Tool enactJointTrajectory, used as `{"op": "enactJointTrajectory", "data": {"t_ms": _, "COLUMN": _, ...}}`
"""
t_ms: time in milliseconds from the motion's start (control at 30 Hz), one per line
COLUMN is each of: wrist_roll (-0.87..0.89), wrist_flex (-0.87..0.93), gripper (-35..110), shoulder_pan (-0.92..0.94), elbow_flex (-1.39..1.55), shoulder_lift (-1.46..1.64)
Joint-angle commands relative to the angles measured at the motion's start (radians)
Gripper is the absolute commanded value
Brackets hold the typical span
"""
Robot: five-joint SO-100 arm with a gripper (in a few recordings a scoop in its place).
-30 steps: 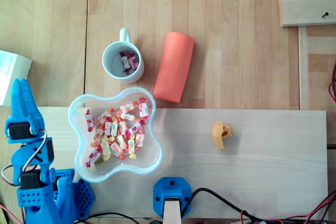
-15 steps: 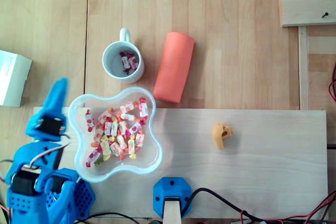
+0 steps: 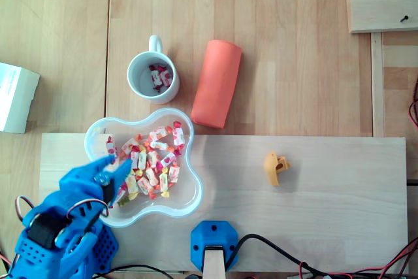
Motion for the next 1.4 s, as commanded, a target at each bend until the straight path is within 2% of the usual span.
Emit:
{"op": "enactJointTrajectory", "data": {"t_ms": 0, "wrist_roll": 0.069, "wrist_flex": 0.117, "gripper": 15, "shoulder_pan": 0.077, "elbow_flex": -0.037, "shoulder_lift": 0.011}}
{"op": "enactJointTrajectory", "data": {"t_ms": 167, "wrist_roll": 0.146, "wrist_flex": 0.247, "gripper": 15, "shoulder_pan": 0.129, "elbow_flex": 0.048, "shoulder_lift": 0.009}}
{"op": "enactJointTrajectory", "data": {"t_ms": 367, "wrist_roll": 0.201, "wrist_flex": 0.233, "gripper": 15, "shoulder_pan": 0.143, "elbow_flex": 0.244, "shoulder_lift": 0.025}}
{"op": "enactJointTrajectory", "data": {"t_ms": 1367, "wrist_roll": 0.222, "wrist_flex": -0.048, "gripper": 15, "shoulder_pan": 0.146, "elbow_flex": 0.541, "shoulder_lift": 0.021}}
